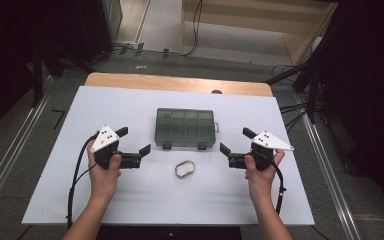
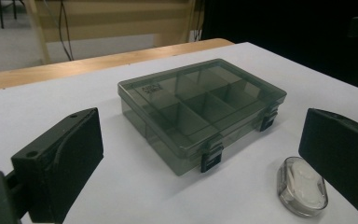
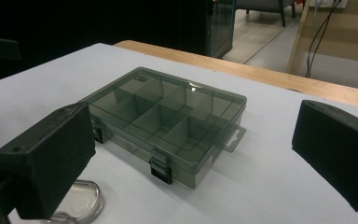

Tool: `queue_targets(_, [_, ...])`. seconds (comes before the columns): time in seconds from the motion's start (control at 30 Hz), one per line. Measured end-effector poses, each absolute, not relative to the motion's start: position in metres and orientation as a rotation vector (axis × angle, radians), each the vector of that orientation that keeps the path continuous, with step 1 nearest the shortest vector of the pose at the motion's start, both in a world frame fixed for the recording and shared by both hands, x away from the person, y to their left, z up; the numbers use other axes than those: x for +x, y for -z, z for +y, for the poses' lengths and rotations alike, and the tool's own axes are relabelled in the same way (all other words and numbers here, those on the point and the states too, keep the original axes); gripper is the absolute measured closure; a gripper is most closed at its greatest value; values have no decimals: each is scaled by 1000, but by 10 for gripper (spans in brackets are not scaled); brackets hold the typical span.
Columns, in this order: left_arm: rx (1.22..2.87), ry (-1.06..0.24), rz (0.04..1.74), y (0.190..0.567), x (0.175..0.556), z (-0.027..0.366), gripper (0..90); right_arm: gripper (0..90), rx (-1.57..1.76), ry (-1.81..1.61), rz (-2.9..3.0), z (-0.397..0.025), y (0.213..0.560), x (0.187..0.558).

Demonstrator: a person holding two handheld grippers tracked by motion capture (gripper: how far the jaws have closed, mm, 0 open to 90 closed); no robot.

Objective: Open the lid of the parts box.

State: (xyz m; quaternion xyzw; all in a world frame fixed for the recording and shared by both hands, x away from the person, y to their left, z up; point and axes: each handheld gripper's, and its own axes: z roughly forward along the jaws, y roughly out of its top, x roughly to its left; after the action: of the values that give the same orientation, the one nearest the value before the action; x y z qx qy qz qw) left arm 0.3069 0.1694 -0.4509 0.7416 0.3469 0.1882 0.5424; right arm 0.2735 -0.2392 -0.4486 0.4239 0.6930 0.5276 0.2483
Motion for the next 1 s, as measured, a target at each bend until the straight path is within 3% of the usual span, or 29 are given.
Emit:
queue_targets(0.1, [1761, -441, 819, 451, 309, 168, 0, 0, 1158, -1433, 1894, -237, 449, 276])
queue_targets(0.2, [1757, -444, 823, 450, 311, 164, 62, 0, 1156, -1436, 1907, -234, 449, 280])
queue_targets(0.47, [1778, -435, 827, 451, 318, 154, 64, 0, 1170, -1436, 1926, -230, 453, 286])
queue_targets(0.93, [1801, -414, 835, 453, 334, 135, 186, 0, 1184, -1453, 2009, -225, 463, 303])
queue_targets(0.97, [1802, -409, 836, 454, 335, 133, 206, 81, 1192, -1441, 2004, -224, 463, 304])
queue_targets(1.0, [1801, -402, 837, 454, 336, 132, 206, 81, 1192, -1441, 2004, -224, 463, 304])
